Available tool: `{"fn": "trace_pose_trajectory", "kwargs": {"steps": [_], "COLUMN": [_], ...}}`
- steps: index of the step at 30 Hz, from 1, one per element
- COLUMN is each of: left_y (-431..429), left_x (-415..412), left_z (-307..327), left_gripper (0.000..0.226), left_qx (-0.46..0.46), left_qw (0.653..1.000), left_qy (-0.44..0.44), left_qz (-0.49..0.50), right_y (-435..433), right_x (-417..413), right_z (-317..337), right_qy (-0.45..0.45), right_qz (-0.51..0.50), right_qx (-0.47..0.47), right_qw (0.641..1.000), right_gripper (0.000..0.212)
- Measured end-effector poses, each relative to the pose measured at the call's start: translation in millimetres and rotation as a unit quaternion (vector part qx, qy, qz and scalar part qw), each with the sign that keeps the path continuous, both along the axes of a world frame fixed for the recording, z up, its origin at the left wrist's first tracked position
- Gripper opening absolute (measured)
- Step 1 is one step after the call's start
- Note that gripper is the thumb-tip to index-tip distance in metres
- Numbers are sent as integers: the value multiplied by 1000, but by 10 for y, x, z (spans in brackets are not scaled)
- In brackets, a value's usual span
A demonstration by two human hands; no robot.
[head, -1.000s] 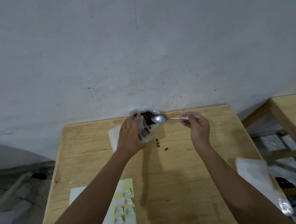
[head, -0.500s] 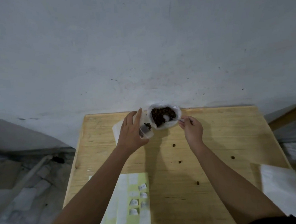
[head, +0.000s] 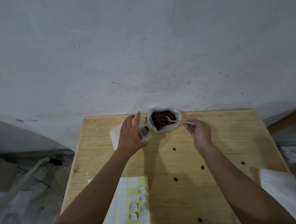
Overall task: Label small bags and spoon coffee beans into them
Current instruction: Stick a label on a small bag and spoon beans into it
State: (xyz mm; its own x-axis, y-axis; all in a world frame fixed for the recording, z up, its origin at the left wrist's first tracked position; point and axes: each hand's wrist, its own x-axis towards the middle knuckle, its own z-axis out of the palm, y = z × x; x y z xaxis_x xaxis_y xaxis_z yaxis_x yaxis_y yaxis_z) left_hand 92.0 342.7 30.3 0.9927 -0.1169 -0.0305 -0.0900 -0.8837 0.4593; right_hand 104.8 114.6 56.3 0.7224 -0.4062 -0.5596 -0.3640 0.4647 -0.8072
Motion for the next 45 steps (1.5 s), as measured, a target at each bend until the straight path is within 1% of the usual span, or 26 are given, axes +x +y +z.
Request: {"fn": "trace_pose_trajectory", "kwargs": {"steps": [3, 5, 8, 12, 16, 19, 24, 27, 31, 33, 35, 38, 42, 45], "left_y": [-67, -133, -239, -319, -322, -274, -130, -60, -18, -5, -2, 26, 31, -7], "left_x": [27, 45, 73, 82, 81, 83, 78, 72, 44, 30, 18, 10, 2, -3], "left_z": [9, 20, 36, 59, 91, 123, 146, 150, 145, 148, 158, 167, 205, 233], "left_gripper": [114, 114, 117, 120, 119, 120, 117, 115, 113, 113, 113, 114, 113, 114], "left_qx": [0, -1, -3, -22, -41, -51, -75, -78, -90, -97, -103, -115, -126, -135], "left_qw": [1000, 1000, 1000, 1000, 999, 999, 997, 996, 995, 994, 994, 992, 991, 990], "left_qy": [6, 8, 7, 4, -3, -3, -7, -4, -5, -7, -6, 0, -4, -6], "left_qz": [0, -4, -13, -19, -23, -8, 28, 43, 46, 44, 40, 41, 41, 40], "right_y": [-50, -50, -16, 69, 78, 22, -115, -157, -62, 26, 103, 195, 176, 57], "right_x": [-20, -43, -63, -50, -36, -32, -43, -50, -54, -36, -14, 10, -14, -74], "right_z": [197, 301, 380, 424, 475, 474, 420, 273, 27, -66, -152, -254, -250, -200], "right_qy": [-41, -80, -118, -152, -180, -188, -163, -130, -74, -55, -38, -13, 10, 14], "right_qz": [36, 81, 163, 249, 278, 255, 131, 93, 109, 127, 157, 206, 254, 256], "right_qx": [-12, -32, -74, -115, -113, -103, -91, -124, -193, -192, -169, -164, -192, -226], "right_qw": [998, 993, 977, 950, 937, 943, 974, 979, 972, 972, 972, 965, 948, 940], "right_gripper": [24, 27, 28, 22, 19, 21, 21, 20, 20, 18, 13, 15, 15, 12]}}
